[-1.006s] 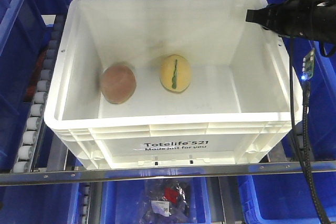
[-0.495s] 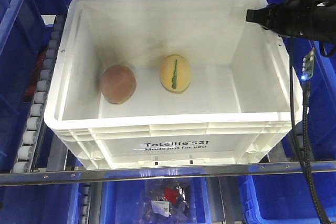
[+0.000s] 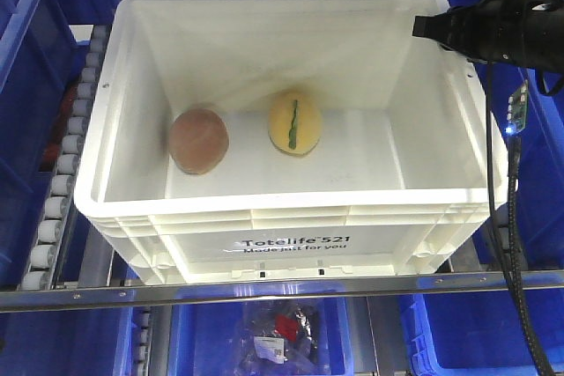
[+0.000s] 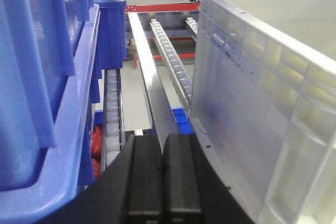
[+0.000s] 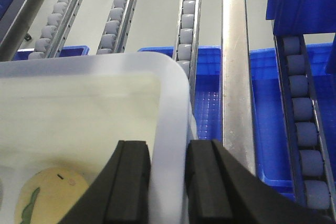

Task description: Place moving items into box and shelve

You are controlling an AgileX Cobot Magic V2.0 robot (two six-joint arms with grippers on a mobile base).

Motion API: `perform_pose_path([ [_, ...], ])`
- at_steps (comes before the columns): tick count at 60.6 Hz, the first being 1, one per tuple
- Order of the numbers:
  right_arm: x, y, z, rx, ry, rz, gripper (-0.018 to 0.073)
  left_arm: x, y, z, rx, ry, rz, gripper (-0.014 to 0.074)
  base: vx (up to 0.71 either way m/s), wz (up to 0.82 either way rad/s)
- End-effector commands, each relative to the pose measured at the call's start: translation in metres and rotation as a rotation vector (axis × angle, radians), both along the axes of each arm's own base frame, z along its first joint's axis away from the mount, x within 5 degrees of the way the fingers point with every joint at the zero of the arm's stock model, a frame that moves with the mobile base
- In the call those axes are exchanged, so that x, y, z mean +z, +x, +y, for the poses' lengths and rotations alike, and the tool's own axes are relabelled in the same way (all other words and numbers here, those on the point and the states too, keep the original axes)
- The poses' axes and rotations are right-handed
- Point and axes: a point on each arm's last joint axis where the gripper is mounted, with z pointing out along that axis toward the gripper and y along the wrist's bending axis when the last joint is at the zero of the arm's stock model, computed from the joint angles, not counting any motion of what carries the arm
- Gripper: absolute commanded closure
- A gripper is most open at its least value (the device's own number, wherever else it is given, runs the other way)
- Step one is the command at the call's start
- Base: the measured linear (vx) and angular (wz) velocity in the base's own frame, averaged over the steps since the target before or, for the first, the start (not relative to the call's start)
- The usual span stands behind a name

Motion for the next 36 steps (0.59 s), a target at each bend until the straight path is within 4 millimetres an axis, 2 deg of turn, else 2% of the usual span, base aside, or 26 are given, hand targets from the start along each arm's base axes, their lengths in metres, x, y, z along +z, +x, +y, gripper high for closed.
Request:
perform_pose_path([
  [1,0.025,-0.001,-0.005,-0.041,0.002,-0.103,0.0328,0.001,0.0,0.0,0.006,-0.02,-0.068,0.0603,0.0,0.0],
  [8,0.029,-0.005,-0.004,-0.022,0.004,-0.099,0.0328,0.001,0.0,0.0,0.006,-0.02,-0.068,0.0603,0.0,0.0],
  [26,0.061,-0.029,-0.004,0.001,0.019,-0.176,0.0319,0.001,0.0,0.0,0.006,-0.02,-0.068,0.0603,0.0,0.0],
  [36,0.06,-0.029,-0.004,-0.002,0.019,-0.178,0.0316,0.001,0.0,0.0,0.006,-0.02,-0.068,0.0603,0.0,0.0],
])
